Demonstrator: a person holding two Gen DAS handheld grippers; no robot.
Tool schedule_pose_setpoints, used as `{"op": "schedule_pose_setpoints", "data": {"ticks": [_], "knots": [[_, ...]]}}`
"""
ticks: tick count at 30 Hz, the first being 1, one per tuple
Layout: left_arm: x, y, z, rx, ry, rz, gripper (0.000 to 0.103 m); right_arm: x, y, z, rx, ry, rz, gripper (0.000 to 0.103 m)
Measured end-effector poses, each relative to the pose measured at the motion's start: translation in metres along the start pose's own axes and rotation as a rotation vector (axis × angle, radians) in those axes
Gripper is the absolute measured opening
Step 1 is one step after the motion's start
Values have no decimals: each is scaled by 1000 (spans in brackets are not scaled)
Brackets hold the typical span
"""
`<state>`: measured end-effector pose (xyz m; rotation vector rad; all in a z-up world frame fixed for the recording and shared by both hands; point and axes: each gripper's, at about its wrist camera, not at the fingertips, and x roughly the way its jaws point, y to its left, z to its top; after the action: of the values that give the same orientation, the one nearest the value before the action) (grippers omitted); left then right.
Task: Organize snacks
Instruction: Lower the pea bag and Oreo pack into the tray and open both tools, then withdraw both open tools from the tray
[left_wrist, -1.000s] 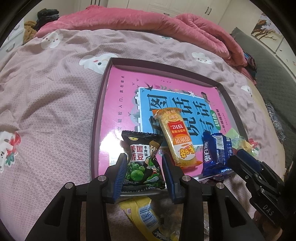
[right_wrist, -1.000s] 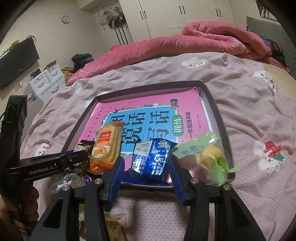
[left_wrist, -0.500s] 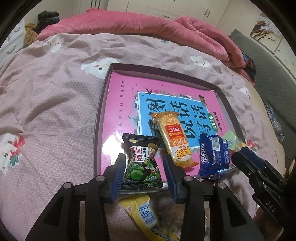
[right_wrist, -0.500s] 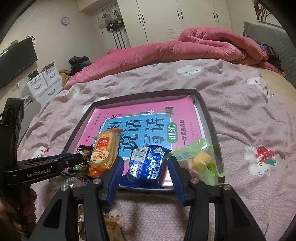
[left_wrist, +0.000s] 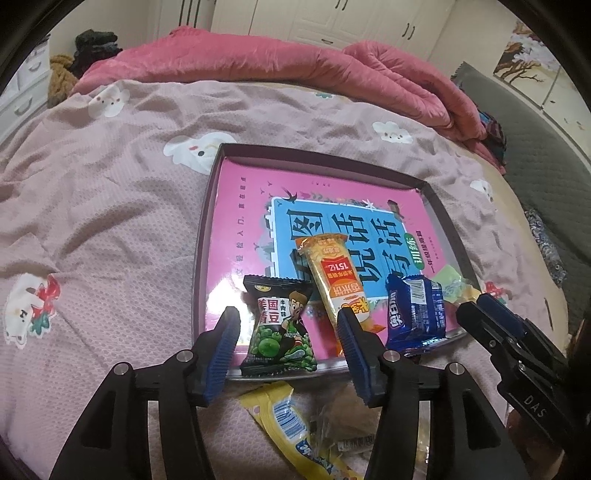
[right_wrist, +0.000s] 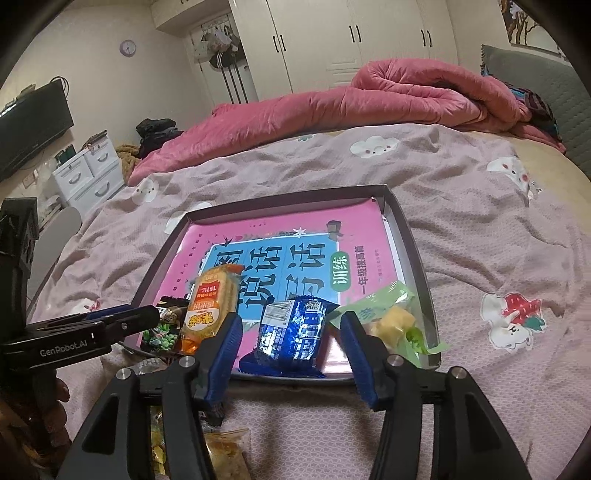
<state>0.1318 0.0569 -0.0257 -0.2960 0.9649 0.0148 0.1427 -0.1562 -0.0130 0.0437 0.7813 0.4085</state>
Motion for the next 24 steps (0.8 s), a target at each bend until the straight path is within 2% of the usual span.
{"op": "schedule_pose_setpoints", "data": {"ticks": [2, 5, 24], "knots": [[-3, -1, 0, 4, -4, 8, 59, -2, 0, 0, 2, -4, 0, 58], [-6, -1, -1, 7, -10, 11, 68, -6, 1, 1, 3, -13, 6, 59], [-32, 2, 0, 19, -48, 19, 73, -25, 1, 3, 8, -59, 18, 66]]}}
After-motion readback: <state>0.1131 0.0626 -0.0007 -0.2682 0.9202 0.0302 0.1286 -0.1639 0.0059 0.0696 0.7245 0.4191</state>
